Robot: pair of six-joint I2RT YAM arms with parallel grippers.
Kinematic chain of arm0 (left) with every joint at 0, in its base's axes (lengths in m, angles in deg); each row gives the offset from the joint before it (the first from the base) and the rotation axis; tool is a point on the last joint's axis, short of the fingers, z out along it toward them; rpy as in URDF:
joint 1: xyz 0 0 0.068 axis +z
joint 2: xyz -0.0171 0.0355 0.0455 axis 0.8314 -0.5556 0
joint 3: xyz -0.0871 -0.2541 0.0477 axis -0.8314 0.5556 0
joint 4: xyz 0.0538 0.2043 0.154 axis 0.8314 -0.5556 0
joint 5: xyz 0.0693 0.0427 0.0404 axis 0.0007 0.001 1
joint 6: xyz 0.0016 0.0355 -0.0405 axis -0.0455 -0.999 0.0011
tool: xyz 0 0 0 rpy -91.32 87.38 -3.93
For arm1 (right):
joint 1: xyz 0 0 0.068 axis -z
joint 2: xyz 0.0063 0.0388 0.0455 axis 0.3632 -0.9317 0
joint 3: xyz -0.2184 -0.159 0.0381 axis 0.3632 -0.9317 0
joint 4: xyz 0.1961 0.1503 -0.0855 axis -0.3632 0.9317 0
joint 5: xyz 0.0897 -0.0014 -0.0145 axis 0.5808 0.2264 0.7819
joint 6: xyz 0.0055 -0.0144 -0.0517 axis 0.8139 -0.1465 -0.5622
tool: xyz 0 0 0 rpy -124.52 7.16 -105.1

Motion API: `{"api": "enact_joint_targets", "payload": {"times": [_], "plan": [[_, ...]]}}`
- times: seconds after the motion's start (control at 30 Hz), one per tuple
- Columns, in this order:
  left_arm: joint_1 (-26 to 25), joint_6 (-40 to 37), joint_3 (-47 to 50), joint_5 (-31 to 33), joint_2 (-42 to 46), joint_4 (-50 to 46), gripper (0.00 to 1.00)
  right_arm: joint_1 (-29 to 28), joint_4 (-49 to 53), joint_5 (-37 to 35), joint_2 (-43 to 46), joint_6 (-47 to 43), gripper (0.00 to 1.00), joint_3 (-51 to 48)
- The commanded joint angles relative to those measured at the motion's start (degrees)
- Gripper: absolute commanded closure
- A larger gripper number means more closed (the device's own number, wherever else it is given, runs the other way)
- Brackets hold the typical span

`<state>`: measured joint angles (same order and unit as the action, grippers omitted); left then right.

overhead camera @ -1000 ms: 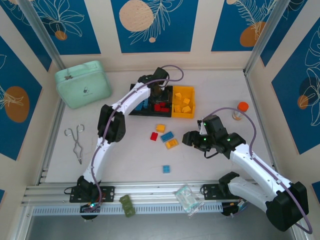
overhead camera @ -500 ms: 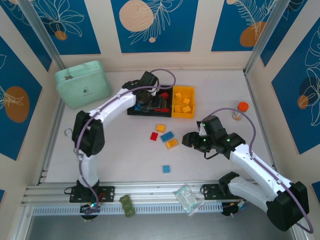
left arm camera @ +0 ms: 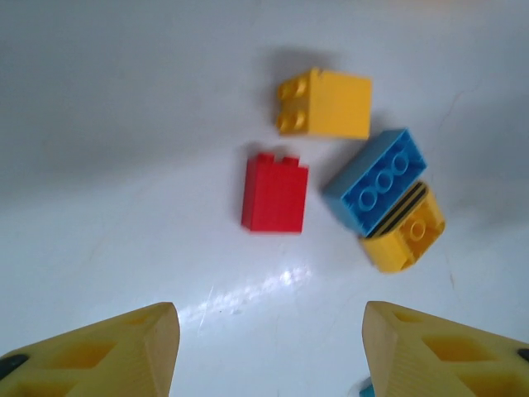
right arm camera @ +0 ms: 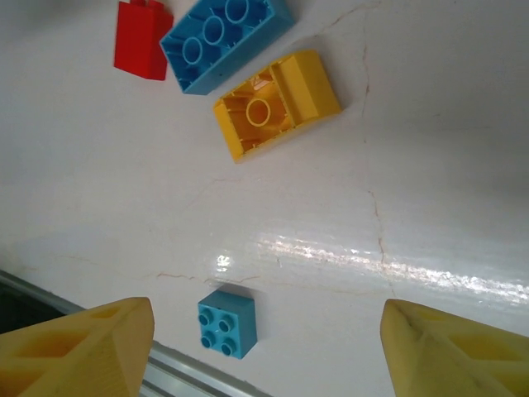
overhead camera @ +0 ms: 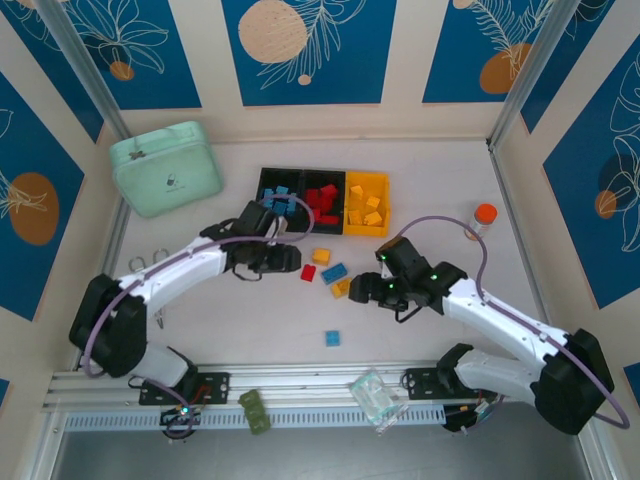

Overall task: Sort the legos into containers by color
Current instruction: Pick up the lego from the bottom-center of the table.

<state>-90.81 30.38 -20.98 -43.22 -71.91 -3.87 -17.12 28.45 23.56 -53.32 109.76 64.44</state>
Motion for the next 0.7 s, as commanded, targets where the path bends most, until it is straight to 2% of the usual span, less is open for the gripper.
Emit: {"api": "enact_joint_targets", "payload": {"times": [0.0, 0.3, 0.67], "plan": [[-0.44, 4.42, 5.92, -1.46, 5.89, 4.51, 0.4, -1.52, -1.38, -2.68, -3.87, 1.77, 0.25, 2.2], [-1.21, 9.97, 17.37, -1.29, 13.7, 7.34, 0.39, -2.63, -4.9, -3.67, -16.77, 3.83, 0.24, 7.05], [-1.7, 10.85, 18.61, -0.58, 13.87, 7.93, 0.39, -2.87, -1.16, -8.41, -29.13, 7.4, 0.21, 15.75]]}}
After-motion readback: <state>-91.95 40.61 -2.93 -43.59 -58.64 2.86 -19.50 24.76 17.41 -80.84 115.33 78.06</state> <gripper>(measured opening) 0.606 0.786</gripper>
